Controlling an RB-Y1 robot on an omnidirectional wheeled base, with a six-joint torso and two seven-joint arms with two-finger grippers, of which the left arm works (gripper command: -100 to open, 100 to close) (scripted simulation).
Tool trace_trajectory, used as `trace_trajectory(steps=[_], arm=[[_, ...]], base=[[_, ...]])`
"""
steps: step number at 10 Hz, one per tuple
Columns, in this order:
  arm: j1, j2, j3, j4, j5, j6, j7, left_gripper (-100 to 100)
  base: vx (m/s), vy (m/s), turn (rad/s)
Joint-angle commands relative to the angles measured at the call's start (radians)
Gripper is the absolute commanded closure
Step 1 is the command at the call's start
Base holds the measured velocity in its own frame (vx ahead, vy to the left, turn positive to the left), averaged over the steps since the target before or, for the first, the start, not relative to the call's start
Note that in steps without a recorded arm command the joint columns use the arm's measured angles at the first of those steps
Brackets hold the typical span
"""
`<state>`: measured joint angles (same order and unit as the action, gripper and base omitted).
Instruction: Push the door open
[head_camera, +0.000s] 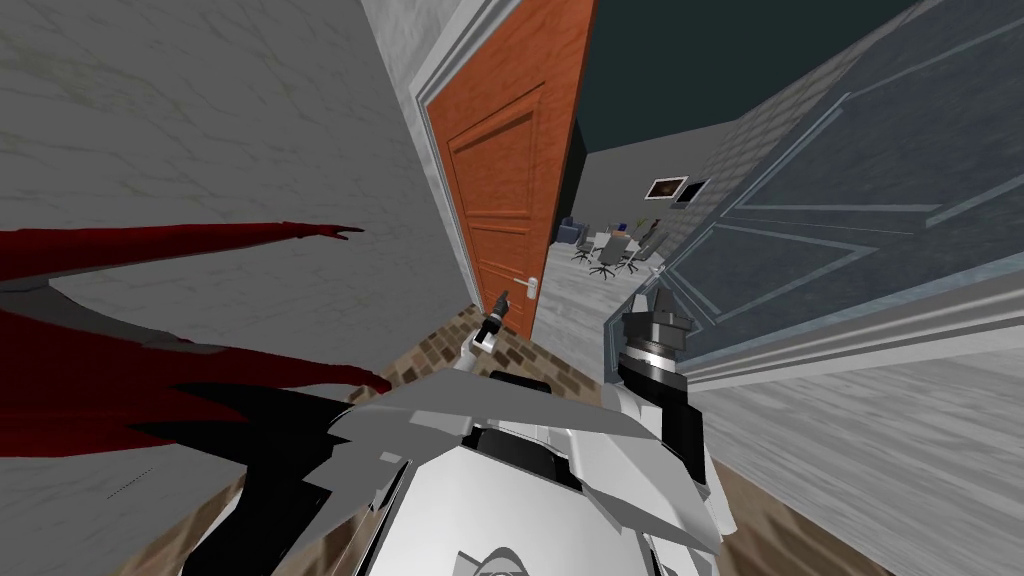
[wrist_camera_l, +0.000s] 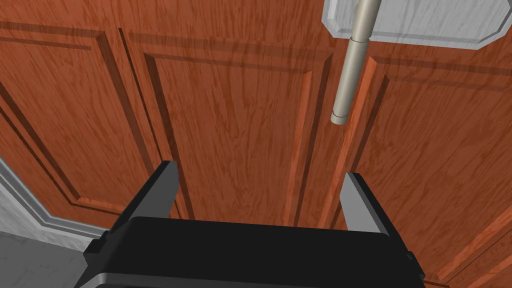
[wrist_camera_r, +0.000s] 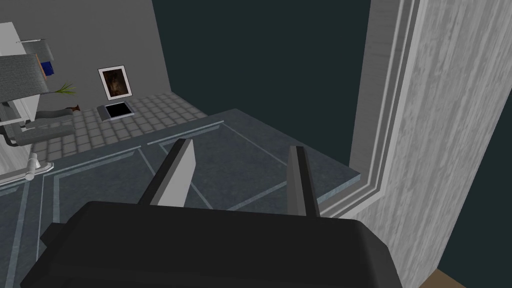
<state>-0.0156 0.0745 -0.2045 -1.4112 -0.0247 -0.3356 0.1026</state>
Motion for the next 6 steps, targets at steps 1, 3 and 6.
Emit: trace_trajectory(steps=[1,3,6], arm=[[-0.019,-0.004,-0.002,0.033,0.001,-0.001,0.0,-100],[-0.053,-0.007,-0.017,0.091,0.002,0.004,0.004,-100],[-0.098,-0.012,-0.035,0.168,0.004,0.011,0.008,-100]], base=[[0.043,0.039,-0.035],[0.053,0.056,-0.062],[0.08,0.067,-0.075]])
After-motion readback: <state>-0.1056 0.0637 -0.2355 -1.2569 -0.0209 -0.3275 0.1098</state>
